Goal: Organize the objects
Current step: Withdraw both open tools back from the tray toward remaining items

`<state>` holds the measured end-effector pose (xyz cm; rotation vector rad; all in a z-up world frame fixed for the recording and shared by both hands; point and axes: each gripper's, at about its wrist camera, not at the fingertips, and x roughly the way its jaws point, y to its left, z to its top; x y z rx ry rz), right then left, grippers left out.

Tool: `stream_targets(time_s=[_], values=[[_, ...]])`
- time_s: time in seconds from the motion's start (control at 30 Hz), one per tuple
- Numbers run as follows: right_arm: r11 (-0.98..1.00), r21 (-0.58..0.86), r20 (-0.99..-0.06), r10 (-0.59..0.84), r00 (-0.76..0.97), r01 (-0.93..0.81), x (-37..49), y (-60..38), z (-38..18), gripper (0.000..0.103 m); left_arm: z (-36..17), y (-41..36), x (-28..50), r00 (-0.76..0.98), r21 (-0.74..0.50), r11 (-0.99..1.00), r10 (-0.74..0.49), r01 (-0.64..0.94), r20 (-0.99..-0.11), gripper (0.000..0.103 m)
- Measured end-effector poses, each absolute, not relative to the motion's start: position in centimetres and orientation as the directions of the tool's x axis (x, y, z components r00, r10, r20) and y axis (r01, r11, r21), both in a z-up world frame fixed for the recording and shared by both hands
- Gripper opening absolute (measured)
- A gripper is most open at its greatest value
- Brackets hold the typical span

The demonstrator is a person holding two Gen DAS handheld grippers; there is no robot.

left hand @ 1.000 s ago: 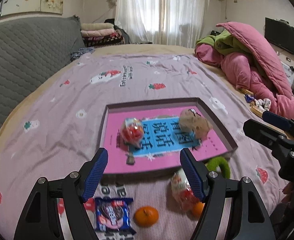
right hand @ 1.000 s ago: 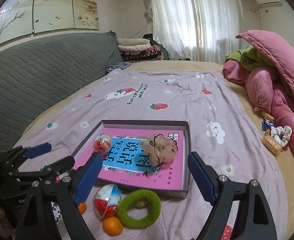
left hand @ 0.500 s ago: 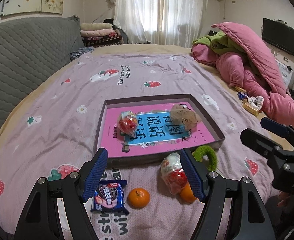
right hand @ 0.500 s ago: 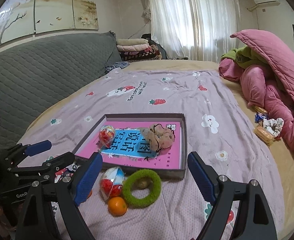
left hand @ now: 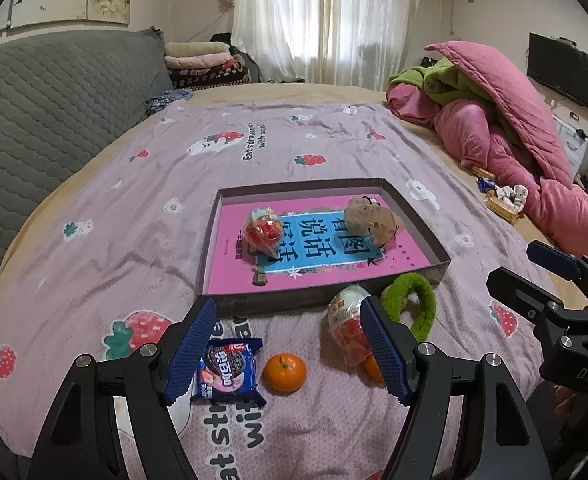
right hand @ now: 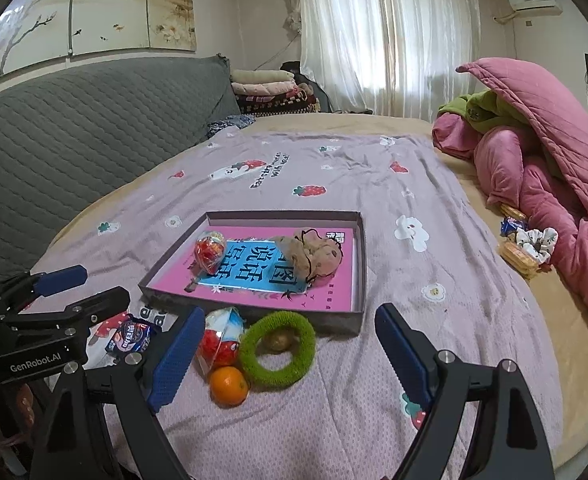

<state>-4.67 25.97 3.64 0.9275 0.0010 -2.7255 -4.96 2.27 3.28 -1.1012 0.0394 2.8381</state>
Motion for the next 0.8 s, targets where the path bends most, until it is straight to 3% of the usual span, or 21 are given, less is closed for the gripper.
stream_targets(time_s=[0.8], values=[[-0.967,0.052,-0.677,-0.217,-0.703,0.248,-3.4,25.8,-0.2,0.087,1.3,5.1,-3.3,-0.694,0.008,-0.986,0.109,-0.164,-0.712,0.076]])
